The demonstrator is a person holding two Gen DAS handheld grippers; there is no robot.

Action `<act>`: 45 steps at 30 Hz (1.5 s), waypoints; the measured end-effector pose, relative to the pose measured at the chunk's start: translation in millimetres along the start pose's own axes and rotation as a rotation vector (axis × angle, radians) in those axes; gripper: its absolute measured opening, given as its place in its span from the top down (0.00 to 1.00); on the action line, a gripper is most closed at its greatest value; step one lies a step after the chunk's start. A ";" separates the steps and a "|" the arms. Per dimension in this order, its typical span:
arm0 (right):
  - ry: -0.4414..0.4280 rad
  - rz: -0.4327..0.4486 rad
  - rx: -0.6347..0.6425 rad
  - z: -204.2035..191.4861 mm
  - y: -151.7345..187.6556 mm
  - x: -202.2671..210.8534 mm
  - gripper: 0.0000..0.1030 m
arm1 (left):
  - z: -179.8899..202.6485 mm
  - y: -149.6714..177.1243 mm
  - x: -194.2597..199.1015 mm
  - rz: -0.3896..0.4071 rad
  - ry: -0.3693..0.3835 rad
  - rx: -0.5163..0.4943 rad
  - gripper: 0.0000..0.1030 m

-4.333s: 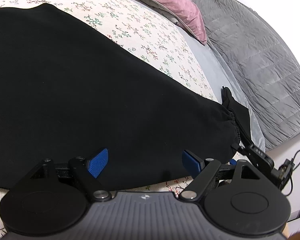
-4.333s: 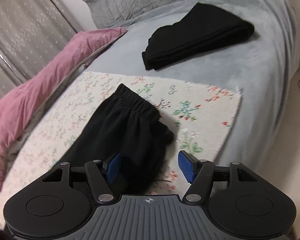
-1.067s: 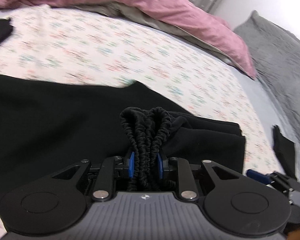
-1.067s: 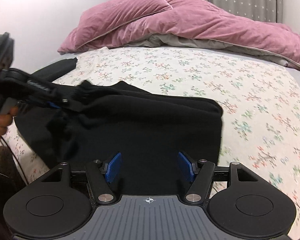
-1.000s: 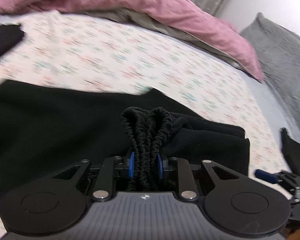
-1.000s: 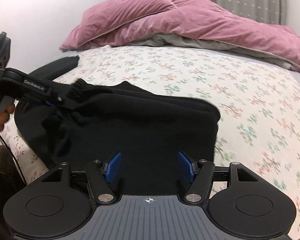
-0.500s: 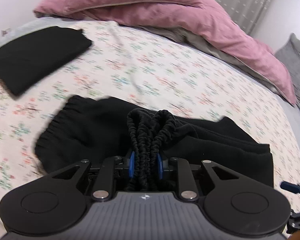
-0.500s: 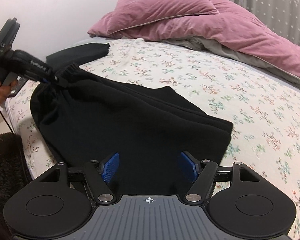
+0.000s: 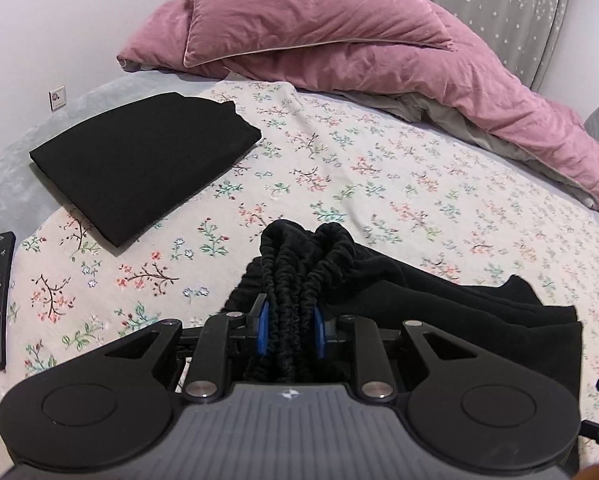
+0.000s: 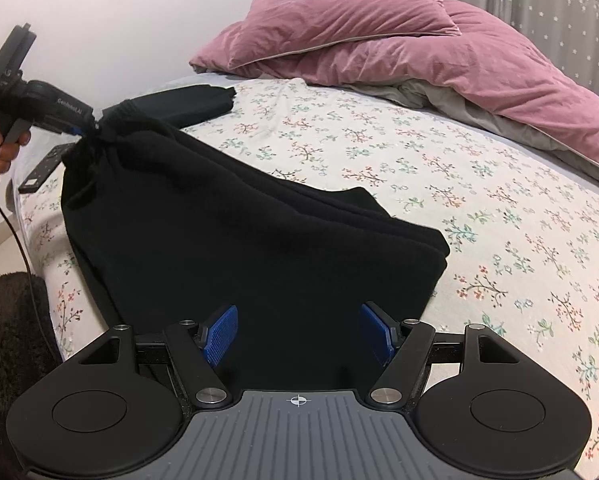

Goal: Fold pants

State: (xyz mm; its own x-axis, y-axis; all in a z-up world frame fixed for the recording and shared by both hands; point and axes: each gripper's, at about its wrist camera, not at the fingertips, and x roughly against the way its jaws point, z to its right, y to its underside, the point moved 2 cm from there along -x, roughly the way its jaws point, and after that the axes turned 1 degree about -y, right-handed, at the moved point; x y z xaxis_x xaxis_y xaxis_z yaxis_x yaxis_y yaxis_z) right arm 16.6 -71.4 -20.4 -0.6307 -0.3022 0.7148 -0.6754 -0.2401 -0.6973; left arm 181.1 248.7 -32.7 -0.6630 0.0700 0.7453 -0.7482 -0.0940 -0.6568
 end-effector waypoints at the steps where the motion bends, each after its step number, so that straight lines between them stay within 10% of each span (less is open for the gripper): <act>1: 0.001 -0.003 0.005 -0.5 -0.4 -1.8 0.33 | -3.0 0.8 -5.9 -0.008 0.001 -0.003 0.60; 7: 0.006 -0.007 0.011 -4.0 -0.9 -6.7 0.33 | -20.8 2.9 -5.9 -0.031 -0.021 0.028 0.32; 12: 0.012 -0.007 0.026 -1.9 0.7 -2.8 0.29 | -31.7 -2.3 28.3 0.057 -0.042 0.056 0.31; 16: 0.019 -0.003 0.009 1.6 -0.7 -4.0 0.29 | -14.2 0.2 55.8 0.117 0.080 -0.006 0.31; 20: -0.006 0.016 0.031 -3.1 -7.9 -10.7 0.29 | 18.3 13.2 51.1 0.075 0.188 -0.127 0.35; 31: 0.064 0.017 0.021 17.0 -47.2 -75.4 0.34 | 24.7 6.9 -10.1 0.050 0.174 -0.177 0.43; 36: 0.201 -0.064 0.045 33.3 -38.2 -101.5 0.37 | 4.0 1.8 -39.5 0.030 0.108 -0.099 0.82; 42: 0.231 -0.066 0.053 44.3 -32.1 -91.3 0.37 | -4.4 5.3 -19.8 0.013 0.143 -0.023 0.79; 45: 0.069 -0.037 0.062 40.2 -44.3 -81.8 0.37 | 9.6 8.7 -3.4 0.024 0.209 -0.069 0.71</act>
State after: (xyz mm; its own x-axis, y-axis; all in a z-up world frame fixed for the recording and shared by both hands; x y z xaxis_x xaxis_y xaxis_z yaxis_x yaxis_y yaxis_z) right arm 113.5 -73.1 -50.1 -0.6321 -0.2283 0.7405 -0.6748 -0.3074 -0.6709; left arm 177.0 238.2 -39.8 -0.6657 0.2732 0.6944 -0.7275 -0.0309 -0.6854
